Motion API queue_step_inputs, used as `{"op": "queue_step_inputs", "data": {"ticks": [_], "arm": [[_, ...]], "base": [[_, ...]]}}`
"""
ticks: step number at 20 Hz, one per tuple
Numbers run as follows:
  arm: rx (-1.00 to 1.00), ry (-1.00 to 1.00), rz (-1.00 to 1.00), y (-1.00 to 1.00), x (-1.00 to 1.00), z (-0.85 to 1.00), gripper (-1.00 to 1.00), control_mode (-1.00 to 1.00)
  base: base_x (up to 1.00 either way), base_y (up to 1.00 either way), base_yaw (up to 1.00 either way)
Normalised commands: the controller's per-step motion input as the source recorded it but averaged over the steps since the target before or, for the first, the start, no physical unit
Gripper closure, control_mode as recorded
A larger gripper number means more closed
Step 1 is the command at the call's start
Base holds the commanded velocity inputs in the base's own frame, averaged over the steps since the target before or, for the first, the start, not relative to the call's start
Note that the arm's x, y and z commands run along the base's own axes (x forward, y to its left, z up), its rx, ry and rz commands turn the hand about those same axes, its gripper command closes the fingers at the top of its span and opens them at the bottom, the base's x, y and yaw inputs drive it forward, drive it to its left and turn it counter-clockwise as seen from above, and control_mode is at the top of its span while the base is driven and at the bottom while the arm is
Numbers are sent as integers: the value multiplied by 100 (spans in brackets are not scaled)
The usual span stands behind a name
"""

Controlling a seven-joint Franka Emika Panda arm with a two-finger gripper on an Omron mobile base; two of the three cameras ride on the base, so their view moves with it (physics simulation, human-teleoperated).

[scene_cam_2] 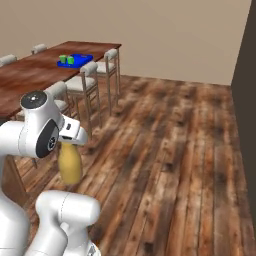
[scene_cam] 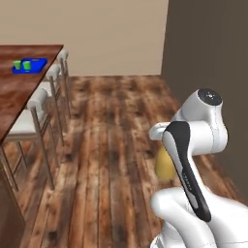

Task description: There is a tray on the dining counter. Grab the cup, mug, and pitcher and place them on the tray. The pitcher may be placed next to the tray if it cannot fit the tray.

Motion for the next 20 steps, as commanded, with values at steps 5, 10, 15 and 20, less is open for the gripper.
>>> {"op": "queue_step_inputs", "data": {"ticks": [5, 10, 15, 20], "arm": [[0, 0, 0, 0, 0, 0, 100, 100], [0, 0, 0, 0, 0, 0, 100, 100], [0, 0, 0, 0, 0, 0, 100, 100], [0, 0, 0, 0, 0, 0, 100, 100]], "base": [[100, -73, 20], [100, -64, 23], [100, -52, 29], [100, -49, 32]]}}
